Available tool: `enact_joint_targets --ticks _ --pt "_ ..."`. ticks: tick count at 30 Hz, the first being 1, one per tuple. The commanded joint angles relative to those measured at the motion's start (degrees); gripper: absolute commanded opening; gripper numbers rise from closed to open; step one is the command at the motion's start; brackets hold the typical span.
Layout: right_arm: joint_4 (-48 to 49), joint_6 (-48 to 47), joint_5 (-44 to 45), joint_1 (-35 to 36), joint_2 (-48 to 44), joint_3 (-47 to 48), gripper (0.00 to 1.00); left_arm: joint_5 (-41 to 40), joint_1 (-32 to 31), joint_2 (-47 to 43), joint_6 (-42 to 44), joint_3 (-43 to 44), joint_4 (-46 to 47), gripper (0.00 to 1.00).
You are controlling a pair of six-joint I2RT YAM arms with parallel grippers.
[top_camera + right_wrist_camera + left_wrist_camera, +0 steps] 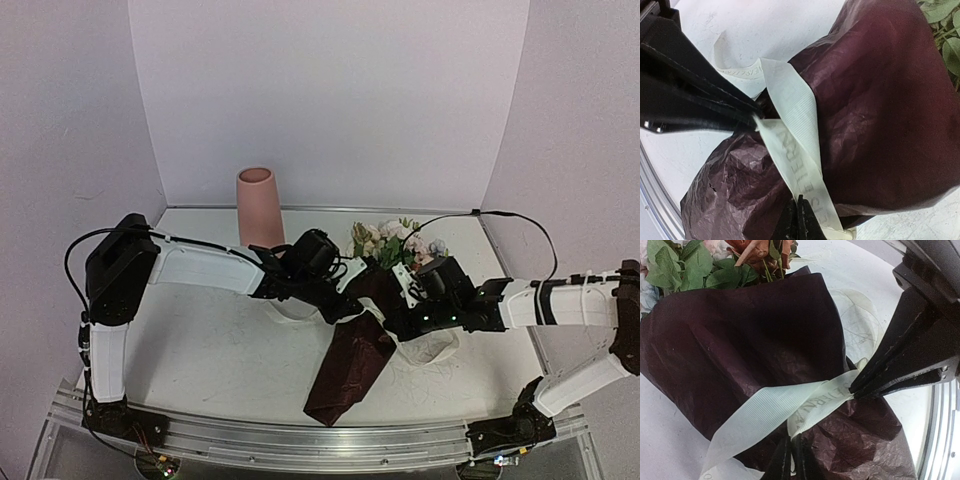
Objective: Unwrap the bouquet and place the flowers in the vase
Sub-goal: Untie the ribbon from the wrapping paper.
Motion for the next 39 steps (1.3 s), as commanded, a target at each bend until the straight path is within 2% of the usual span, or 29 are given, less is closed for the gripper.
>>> enact_joint_targets --ticks 1,8,16,23,28,34,39 --pt "-1.22 1.43 2.73 0.31 -2.03 -0.67 0.05 -6.13 -0.16 -2.52 -0.05 0.72 0.80 0.00" --pt "-2.16 3.37 5.80 0.34 -3.74 -2.01 0.05 -9.92 -0.14 -4.90 -0.96 -2.73 0.78 0.00" --pt "-4.90 7.90 12.37 0.28 -6.79 -4.98 0.05 -14.41 2.07 -7.89 -7.12 -7.88 0.93 0.00" --pt "-10.07 19.05 20.42 0.18 -8.31 -7.61 0.02 -15.35 3.35 -9.18 -9.62 -11.97 1.00 0.00" --pt "-10.81 23.35 21.40 0.22 -9.19 -10.00 0.02 -16.10 3.35 -9.07 -10.21 -13.83 1.30 0.00" --pt "-12.58 25.51 22.91 0.18 -10.11 -10.64 0.03 -15.71 3.35 -10.83 -9.96 -16.92 1.44 0.00" --pt "-12.55 24.17 24.23 0.24 -7.26 -8.42 0.03 -8.88 3.27 -13.08 -10.28 -19.75 3.94 0.00"
